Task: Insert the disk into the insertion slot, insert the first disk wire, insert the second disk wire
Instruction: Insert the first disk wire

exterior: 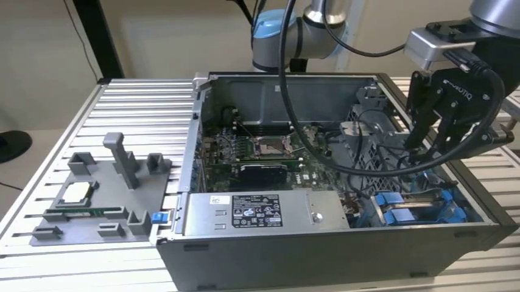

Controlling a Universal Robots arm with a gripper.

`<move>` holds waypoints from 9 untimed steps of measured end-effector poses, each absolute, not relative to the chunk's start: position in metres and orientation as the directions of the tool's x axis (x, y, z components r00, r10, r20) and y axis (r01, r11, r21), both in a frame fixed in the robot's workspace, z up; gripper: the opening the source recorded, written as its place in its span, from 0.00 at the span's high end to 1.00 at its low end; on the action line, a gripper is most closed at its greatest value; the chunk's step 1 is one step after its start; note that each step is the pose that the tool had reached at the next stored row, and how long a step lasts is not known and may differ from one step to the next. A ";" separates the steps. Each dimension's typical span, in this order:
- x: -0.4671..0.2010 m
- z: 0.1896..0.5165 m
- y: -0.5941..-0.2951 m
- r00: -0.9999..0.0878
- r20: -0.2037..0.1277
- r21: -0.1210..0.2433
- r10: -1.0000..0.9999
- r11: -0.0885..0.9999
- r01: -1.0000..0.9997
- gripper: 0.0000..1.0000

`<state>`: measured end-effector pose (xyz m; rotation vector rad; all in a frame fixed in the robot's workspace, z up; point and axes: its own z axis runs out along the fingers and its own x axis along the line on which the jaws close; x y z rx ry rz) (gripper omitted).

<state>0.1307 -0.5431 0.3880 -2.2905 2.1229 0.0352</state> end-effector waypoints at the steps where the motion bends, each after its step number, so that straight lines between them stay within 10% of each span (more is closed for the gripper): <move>1: 0.131 0.388 -0.543 0.080 -0.029 0.001 -0.996 -0.081 -0.997 0.00; 9: 0.131 0.386 -0.543 0.083 -0.028 -0.002 -0.996 -0.083 -0.997 0.00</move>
